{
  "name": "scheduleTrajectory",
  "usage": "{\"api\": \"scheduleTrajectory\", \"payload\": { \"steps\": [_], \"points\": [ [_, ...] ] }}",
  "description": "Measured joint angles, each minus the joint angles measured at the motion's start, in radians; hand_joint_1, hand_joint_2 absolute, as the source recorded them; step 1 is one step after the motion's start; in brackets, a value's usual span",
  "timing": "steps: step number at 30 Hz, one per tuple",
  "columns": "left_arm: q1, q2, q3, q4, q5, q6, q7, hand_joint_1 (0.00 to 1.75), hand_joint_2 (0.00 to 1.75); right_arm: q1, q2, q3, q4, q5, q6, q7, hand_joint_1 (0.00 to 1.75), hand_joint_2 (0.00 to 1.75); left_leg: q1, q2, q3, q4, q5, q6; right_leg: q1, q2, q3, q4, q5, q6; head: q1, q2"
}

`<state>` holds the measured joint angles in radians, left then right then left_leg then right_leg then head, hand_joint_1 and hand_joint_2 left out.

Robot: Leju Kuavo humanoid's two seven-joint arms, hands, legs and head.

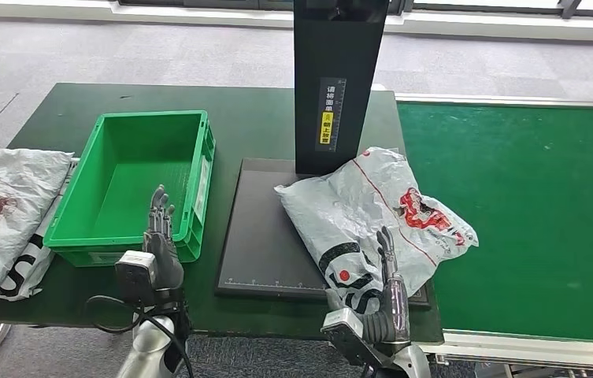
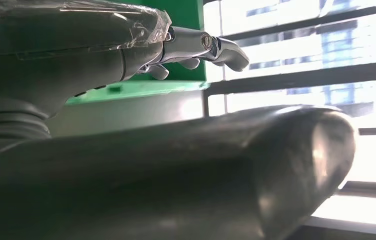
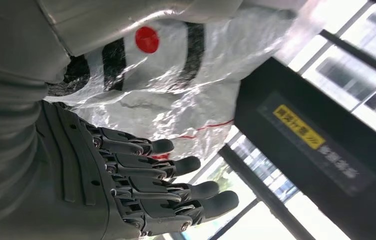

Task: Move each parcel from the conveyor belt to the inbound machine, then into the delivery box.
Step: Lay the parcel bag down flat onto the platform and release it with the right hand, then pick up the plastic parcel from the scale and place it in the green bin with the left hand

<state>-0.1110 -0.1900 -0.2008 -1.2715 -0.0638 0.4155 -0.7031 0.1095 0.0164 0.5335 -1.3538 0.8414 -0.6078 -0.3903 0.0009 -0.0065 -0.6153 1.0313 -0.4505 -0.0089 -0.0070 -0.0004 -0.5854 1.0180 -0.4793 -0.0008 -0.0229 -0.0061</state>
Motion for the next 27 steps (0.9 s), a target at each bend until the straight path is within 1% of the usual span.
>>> {"api": "scheduleTrajectory", "payload": {
  "steps": [4, 7, 11, 14, 18, 21, 22, 23, 25, 27],
  "points": [
    [0.006, 0.018, -0.032, -0.078, -0.035, 0.048, 0.0, 0.0, 1.75, 0.042, -0.04, 0.046, -0.144, -0.043, 0.053, 0.011, 0.0, 1.75, 0.0, 0.0, 0.0, 0.0, 0.0, 0.0, 0.0, 0.0, 0.0, 0.0, -0.001, 0.0, 0.0, 0.0],
    [0.005, 0.026, -0.058, -0.104, -0.041, 0.054, 0.0, 0.0, 1.75, 0.071, -0.055, 0.053, -0.215, -0.024, 0.05, 0.06, 0.0, 1.75, 0.0, 0.0, 0.0, 0.0, -0.001, 0.001, 0.0, 0.0, 0.0, 0.0, 0.0, 0.0, 0.0, 0.0],
    [0.004, 0.032, -0.069, -0.118, -0.059, 0.06, 0.0, 0.0, 1.75, 0.101, -0.069, 0.05, -0.273, -0.091, 0.053, 0.076, 0.0, 1.75, 0.0, 0.001, 0.0, 0.0, -0.001, 0.001, 0.0, 0.0, 0.0, 0.0, 0.0, 0.0, 0.0, 0.0],
    [0.001, 0.034, -0.075, -0.12, -0.081, 0.071, 0.0, 0.0, 1.75, 0.113, -0.075, 0.047, -0.299, -0.116, 0.058, 0.061, 0.0, 1.75, 0.0, 0.001, 0.0, 0.0, 0.0, 0.0, 0.0, 0.0, -0.001, 0.0, 0.0, 0.0, 0.0, 0.0],
    [-0.024, 0.036, -0.089, -0.085, -0.192, 0.087, 0.001, 0.0, 1.75, 0.13, -0.077, 0.021, -0.335, -0.169, 0.086, -0.002, 0.0, 1.75, 0.0, 0.001, 0.0, 0.0, 0.0, 0.0, 0.0, 0.0, 0.0, 0.0, 0.0, 0.0, 0.0, 0.0],
    [-0.04, 0.036, -0.098, -0.059, -0.217, 0.087, 0.002, 0.0, 0.44, 0.14, -0.078, 0.005, -0.356, -0.18, 0.096, -0.015, 0.0, 1.75, 0.0, 0.002, 0.0, 0.0, 0.0, 0.0, 0.0, 0.002, -0.001, 0.0, 0.0, 0.0, 0.0, 0.0],
    [-0.046, 0.035, -0.101, -0.051, -0.233, 0.081, 0.008, 0.0, 0.44, 0.143, -0.078, 0.001, -0.361, -0.183, 0.098, -0.02, 0.0, 1.75, 0.0, 0.002, 0.0, 0.0, 0.0, 0.0, 0.0, 0.002, -0.001, 0.0, 0.0, 0.0, 0.0, 0.0],
    [-0.054, 0.035, -0.106, -0.04, -0.27, 0.07, 0.021, 0.0, 0.87, 0.146, -0.078, -0.005, -0.365, -0.188, 0.101, -0.029, 0.0, 1.75, 0.0, 0.002, 0.0, 0.0, 0.0, 0.0, 0.0, 0.002, -0.001, 0.0, 0.0, 0.0, 0.0, 0.0],
    [-0.085, 0.031, -0.125, 0.002, -0.411, 0.033, 0.066, 0.0, 1.75, 0.151, -0.079, -0.015, -0.374, -0.206, 0.105, -0.061, 0.0, 1.75, 0.0, 0.0, 0.0, 0.0, 0.0, 0.001, 0.0, 0.0, -0.001, 0.0, 0.0, 0.0, 0.0, 0.0],
    [-0.142, 0.016, -0.158, 0.086, -0.586, 0.009, 0.125, 0.0, 1.75, 0.155, -0.078, -0.028, -0.384, -0.226, 0.11, -0.1, 0.0, 1.75, -0.001, -0.001, 0.0, 0.0, 0.0, 0.001, -0.001, -0.002, -0.001, 0.0, 0.0, 0.0, 0.0, 0.0]
  ]
}}
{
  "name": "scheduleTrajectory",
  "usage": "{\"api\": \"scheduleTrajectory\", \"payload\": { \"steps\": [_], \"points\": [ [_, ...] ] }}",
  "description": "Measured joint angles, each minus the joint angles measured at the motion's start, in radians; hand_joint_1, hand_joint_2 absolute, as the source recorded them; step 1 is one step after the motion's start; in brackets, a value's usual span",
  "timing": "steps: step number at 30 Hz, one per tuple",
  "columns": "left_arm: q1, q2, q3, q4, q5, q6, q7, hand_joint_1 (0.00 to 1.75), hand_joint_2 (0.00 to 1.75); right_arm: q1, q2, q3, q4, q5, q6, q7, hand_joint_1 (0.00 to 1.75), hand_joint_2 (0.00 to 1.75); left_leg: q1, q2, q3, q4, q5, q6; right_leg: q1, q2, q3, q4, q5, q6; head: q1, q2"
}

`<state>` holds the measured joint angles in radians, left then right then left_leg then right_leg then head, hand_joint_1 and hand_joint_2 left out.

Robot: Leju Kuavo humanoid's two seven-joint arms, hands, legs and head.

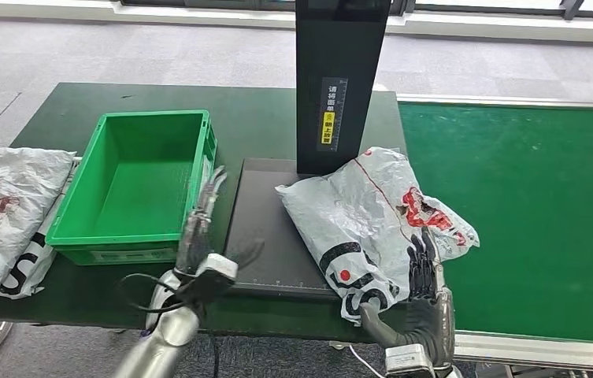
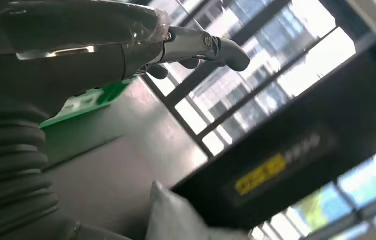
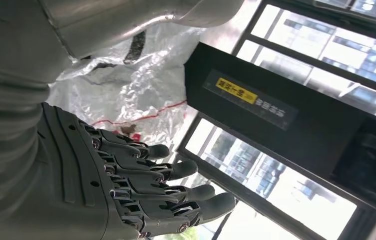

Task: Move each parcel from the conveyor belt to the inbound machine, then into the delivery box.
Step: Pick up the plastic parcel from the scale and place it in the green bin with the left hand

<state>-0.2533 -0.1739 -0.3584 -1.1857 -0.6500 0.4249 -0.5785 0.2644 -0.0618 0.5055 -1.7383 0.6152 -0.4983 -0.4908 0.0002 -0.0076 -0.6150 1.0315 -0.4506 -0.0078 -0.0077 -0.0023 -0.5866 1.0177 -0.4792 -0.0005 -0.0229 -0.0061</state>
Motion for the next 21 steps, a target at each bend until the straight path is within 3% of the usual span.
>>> {"api": "scheduleTrajectory", "payload": {
  "steps": [5, 11, 17, 21],
  "points": [
    [-0.183, -0.069, -0.078, 0.296, -0.253, -0.039, 0.106, 0.0, 1.75, 0.024, 0.001, -0.009, -0.064, 0.004, -0.019, -0.079, 0.0, 1.75, -0.001, 0.002, 0.0, 0.0, 0.001, 0.001, -0.001, 0.002, 0.001, 0.0, 0.003, 0.002, 0.0, 0.0],
    [-0.304, -0.136, -0.165, 0.563, -0.347, -0.166, 0.122, 0.0, 1.75, 0.034, 0.001, -0.009, -0.157, 0.004, -0.058, -0.124, 0.0, 1.75, -0.002, 0.003, 0.0, 0.0, 0.001, 0.001, -0.001, 0.004, 0.0, 0.0, 0.003, 0.002, 0.0, 0.0],
    [-0.354, -0.182, -0.256, 0.654, -0.268, -0.277, 0.127, 0.0, 1.75, 0.019, 0.026, -0.022, -0.19, 0.018, -0.027, -0.116, 0.0, 1.75, -0.002, 0.003, -0.001, 0.0, 0.001, 0.001, -0.001, 0.004, 0.0, 0.0, 0.003, 0.002, 0.0, 0.0],
    [-0.376, -0.195, -0.336, 0.671, -0.206, -0.3, 0.139, 0.0, 1.75, 0.004, 0.053, -0.048, -0.206, 0.031, 0.002, -0.11, 0.0, 1.75, -0.001, 0.003, 0.0, 0.0, 0.001, 0.001, -0.001, 0.004, 0.0, 0.0, 0.003, 0.002, 0.0, 0.0]
  ]
}}
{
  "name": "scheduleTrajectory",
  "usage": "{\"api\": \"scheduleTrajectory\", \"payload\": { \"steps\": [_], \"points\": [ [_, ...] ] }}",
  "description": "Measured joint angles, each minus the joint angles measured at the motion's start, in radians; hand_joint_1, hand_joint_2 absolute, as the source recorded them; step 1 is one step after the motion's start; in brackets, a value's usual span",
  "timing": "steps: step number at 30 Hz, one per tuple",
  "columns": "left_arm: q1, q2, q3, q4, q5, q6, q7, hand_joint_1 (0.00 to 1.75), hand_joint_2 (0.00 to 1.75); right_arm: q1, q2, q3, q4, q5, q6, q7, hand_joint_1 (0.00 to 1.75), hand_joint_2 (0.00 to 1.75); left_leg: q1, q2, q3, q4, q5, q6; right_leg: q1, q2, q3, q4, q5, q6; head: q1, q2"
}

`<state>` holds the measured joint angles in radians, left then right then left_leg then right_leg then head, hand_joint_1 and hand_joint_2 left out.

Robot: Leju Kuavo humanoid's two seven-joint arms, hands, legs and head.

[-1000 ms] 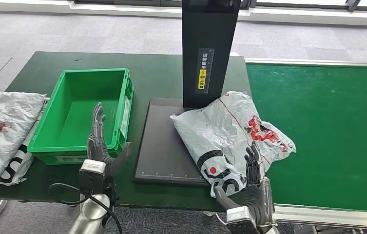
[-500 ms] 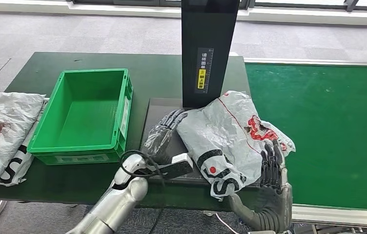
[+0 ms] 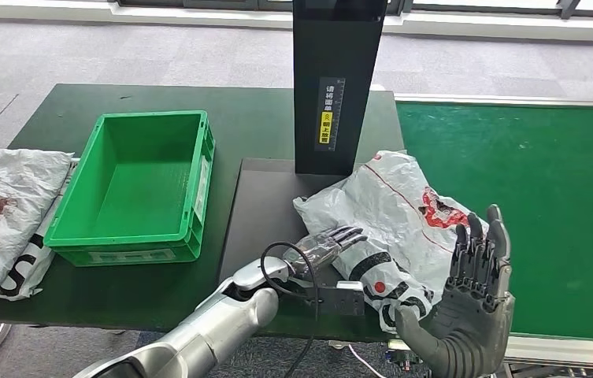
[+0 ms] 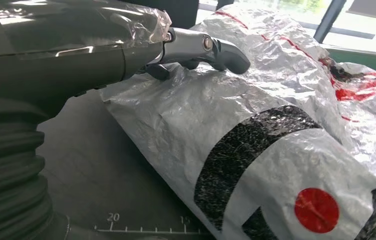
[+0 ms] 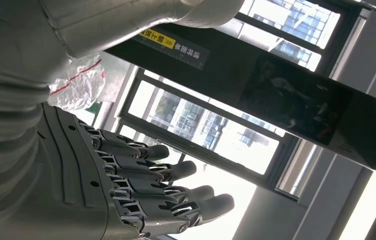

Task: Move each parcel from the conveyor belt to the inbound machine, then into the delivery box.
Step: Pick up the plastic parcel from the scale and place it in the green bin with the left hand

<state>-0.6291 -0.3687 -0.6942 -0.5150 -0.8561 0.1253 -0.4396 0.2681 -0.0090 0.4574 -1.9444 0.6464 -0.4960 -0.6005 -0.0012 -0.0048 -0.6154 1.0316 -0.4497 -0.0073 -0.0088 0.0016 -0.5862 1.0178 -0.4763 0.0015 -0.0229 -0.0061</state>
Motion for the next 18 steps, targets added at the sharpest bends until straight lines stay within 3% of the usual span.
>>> {"api": "scheduleTrajectory", "payload": {
  "steps": [3, 6, 7, 8, 10, 12, 18],
  "points": [
    [-0.011, -0.003, -0.033, 0.012, 0.009, -0.001, 0.0, 0.0, 1.75, -0.003, 0.012, -0.011, -0.008, 0.003, 0.003, 0.0, 0.0, 1.75, 0.0, 0.0, 0.0, 0.0, 0.0, 0.0, 0.0, 0.0, 0.0, 0.0, 0.0, 0.0, 0.0, 0.0],
    [-0.02, -0.005, -0.057, 0.021, 0.022, -0.011, 0.002, 0.0, 0.44, -0.005, 0.021, -0.017, -0.011, 0.021, -0.003, 0.001, 0.0, 1.75, 0.0, 0.0, 0.0, 0.0, 0.0, 0.0, 0.0, 0.0, 0.0, 0.0, 0.0, 0.0, 0.0, 0.0],
    [-0.023, -0.006, -0.069, 0.024, 0.033, -0.024, 0.008, 0.0, 0.44, -0.006, 0.026, -0.02, -0.013, 0.038, -0.009, 0.007, 0.0, 1.75, 0.0, 0.0, 0.0, 0.0, 0.0, 0.0, 0.0, 0.0, 0.0, 0.0, 0.0, 0.0, 0.0, 0.0],
    [-0.028, -0.007, -0.087, 0.026, 0.05, -0.044, 0.017, 0.01, 0.87, -0.008, 0.031, -0.024, -0.014, 0.061, -0.018, 0.016, 0.0, 1.75, 0.0, 0.0, 0.0, 0.0, 0.0, 0.0, 0.0, 0.0, 0.0, 0.0, 0.0, 0.0, 0.0, 0.0],
    [-0.037, -0.008, -0.141, 0.03, 0.09, -0.095, 0.039, 0.88, 1.75, -0.013, 0.042, -0.029, -0.02, 0.107, -0.036, 0.042, 0.0, 1.75, 0.0, 0.0, 0.0, 0.0, 0.0, 0.0, 0.0, 0.0, 0.0, 0.0, 0.0, 0.0, 0.0, 0.0],
    [-0.044, -0.008, -0.215, 0.035, 0.126, -0.128, 0.05, 1.75, 1.75, -0.017, 0.051, -0.03, -0.026, 0.146, -0.052, 0.067, 0.0, 1.75, 0.0, 0.0, 0.0, 0.0, 0.0, 0.0, 0.0, 0.0, 0.0, 0.0, 0.0, 0.0, 0.0, 0.0],
    [-0.054, -0.008, -0.388, 0.053, 0.168, -0.001, 0.046, 1.75, 1.75, -0.029, 0.074, -0.03, -0.049, 0.215, -0.046, 0.132, 0.0, 1.75, 0.0, 0.0, 0.0, 0.0, 0.0, 0.0, 0.0, 0.0, 0.0, 0.0, 0.0, 0.0, 0.0, 0.0]
  ]
}}
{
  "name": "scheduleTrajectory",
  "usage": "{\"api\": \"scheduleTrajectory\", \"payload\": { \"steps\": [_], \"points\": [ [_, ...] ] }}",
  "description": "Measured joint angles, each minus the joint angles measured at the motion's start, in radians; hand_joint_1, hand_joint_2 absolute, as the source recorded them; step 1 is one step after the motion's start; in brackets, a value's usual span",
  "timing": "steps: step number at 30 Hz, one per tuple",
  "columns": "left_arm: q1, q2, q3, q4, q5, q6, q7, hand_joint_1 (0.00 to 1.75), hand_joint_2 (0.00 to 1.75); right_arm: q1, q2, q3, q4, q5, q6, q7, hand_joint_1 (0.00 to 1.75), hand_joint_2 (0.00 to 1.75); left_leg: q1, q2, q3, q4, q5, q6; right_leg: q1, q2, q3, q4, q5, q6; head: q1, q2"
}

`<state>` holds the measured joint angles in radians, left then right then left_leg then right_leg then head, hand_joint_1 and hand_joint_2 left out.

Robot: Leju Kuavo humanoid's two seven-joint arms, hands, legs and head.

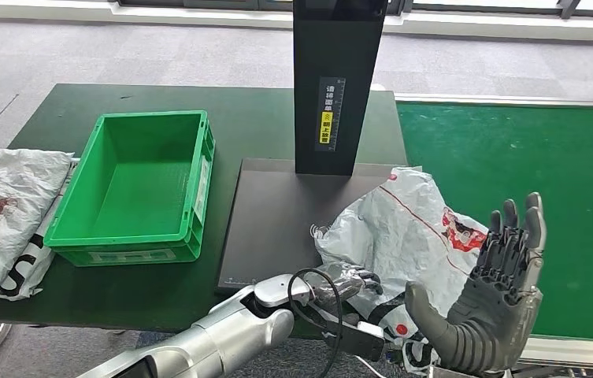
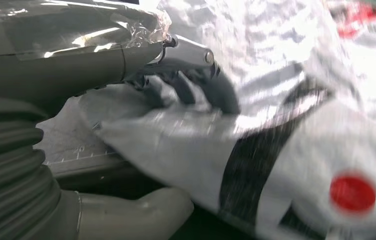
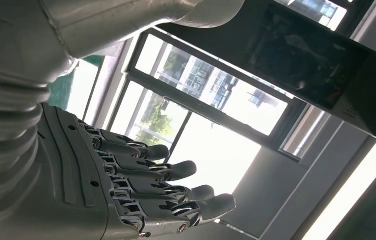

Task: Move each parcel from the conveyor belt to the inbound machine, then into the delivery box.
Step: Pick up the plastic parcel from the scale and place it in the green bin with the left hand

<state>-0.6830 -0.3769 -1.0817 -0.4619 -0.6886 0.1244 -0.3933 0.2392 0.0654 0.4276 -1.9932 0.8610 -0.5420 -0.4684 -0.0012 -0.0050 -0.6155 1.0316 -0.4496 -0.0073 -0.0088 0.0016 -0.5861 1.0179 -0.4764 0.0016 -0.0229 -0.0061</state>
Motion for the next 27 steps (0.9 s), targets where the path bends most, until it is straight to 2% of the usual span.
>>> {"api": "scheduleTrajectory", "payload": {
  "steps": [5, 11, 15, 22, 25, 27],
  "points": [
    [-0.002, 0.0, -0.026, 0.021, 0.001, 0.092, 0.023, 1.75, 1.75, -0.017, 0.018, 0.0, -0.004, 0.011, 0.045, 0.009, 0.0, 1.75, 0.0, 0.0, 0.0, 0.0, 0.0, 0.0, 0.0, 0.0, 0.0, 0.0, 0.0, 0.0, 0.0, 0.0],
    [0.029, 0.003, 0.0, 0.066, 0.048, 0.302, 0.06, 1.75, 1.75, -0.03, 0.034, 0.003, -0.004, 0.037, 0.043, 0.013, 0.0, 1.75, 0.0, 0.0, 0.0, 0.0, 0.0, 0.0, 0.0, 0.0, 0.0, 0.0, 0.0, 0.0, 0.0, 0.0],
    [0.072, 0.015, 0.097, 0.1, 0.11, 0.425, 0.015, 1.75, 1.75, -0.039, 0.034, 0.018, -0.002, 0.037, 0.006, 0.023, 0.0, 1.75, 0.0, 0.0, 0.0, 0.0, 0.0, 0.0, 0.0, 0.0, 0.0, 0.0, 0.0, 0.0, 0.0, 0.0],
    [0.135, 0.053, 0.269, 0.124, 0.114, 0.531, -0.043, 1.75, 1.75, -0.05, 0.034, 0.04, 0.015, 0.004, -0.008, 0.006, 0.0, 1.75, 0.001, 0.0, 0.0, 0.0, 0.0, 0.0, 0.001, 0.0, 0.0, 0.0, -0.001, -0.001, 0.0, 0.0],
    [0.162, 0.071, 0.358, 0.09, 0.004, 0.562, -0.058, 1.75, 1.75, -0.053, 0.036, 0.042, 0.017, -0.003, 0.018, -0.003, 0.0, 1.75, 0.001, 0.0, 0.0, 0.0, 0.0, 0.0, 0.001, 0.0, 0.0, 0.0, -0.001, -0.001, 0.0, 0.0],
    [0.193, 0.086, 0.482, 0.02, -0.112, 0.571, -0.111, 1.75, 1.75, -0.053, 0.039, 0.042, 0.019, -0.004, 0.032, -0.011, 0.0, 1.75, 0.001, 0.0, 0.0, 0.0, 0.001, -0.001, 0.001, 0.0, 0.0, 0.001, 0.0, -0.001, 0.0, 0.0]
  ]
}}
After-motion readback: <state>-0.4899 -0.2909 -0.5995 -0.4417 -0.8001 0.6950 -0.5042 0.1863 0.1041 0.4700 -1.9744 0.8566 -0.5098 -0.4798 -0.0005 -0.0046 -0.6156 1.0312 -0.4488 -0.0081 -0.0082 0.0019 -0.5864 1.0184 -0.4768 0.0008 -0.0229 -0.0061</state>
